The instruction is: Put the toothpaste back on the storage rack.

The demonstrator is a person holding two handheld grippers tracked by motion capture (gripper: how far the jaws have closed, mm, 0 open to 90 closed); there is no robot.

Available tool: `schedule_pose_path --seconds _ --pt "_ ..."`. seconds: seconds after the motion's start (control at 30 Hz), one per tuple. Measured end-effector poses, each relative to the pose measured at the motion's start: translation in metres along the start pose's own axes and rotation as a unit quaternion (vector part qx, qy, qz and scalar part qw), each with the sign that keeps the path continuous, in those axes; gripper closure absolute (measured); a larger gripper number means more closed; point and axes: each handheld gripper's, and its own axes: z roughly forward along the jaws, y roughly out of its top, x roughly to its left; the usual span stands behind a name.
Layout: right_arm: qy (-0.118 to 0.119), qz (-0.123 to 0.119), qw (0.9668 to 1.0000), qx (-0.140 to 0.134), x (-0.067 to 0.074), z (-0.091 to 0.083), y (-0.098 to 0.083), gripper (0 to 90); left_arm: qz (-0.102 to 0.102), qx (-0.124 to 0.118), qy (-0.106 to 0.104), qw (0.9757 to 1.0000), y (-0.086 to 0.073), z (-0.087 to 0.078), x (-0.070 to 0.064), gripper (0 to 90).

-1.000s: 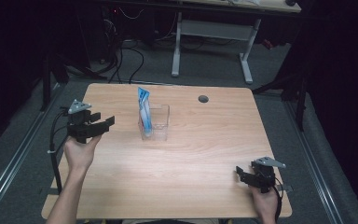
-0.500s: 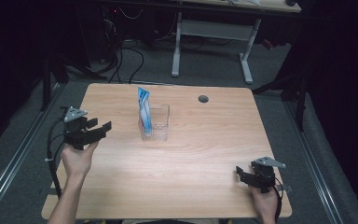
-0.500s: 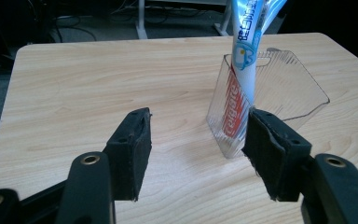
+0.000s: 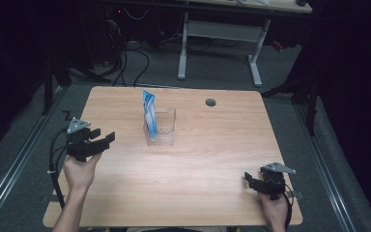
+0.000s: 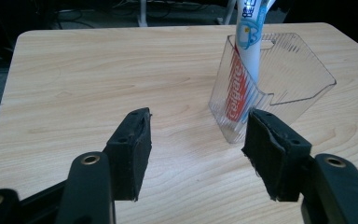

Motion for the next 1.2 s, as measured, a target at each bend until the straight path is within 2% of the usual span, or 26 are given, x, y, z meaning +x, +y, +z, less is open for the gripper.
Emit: schedule_pose_path --seconds 0.4,0.73,1.2 --pt "-0.001 0.001 1.0000 0.001 0.000 0.000 0.000 28.6 -0.004 0.009 0.003 0.9999 -0.017 0.002 0.002 41.3" --pt "-0.001 0.000 1.0000 0.001 0.001 0.000 0.000 28.6 -0.020 0.015 -0.007 0.9997 -0.030 0.005 0.003 41.3" --pt "-0.003 -0.002 1.0000 0.001 0.001 0.000 0.000 28.6 -0.027 0.038 -0.006 0.9989 -0.050 0.016 0.002 41.1"
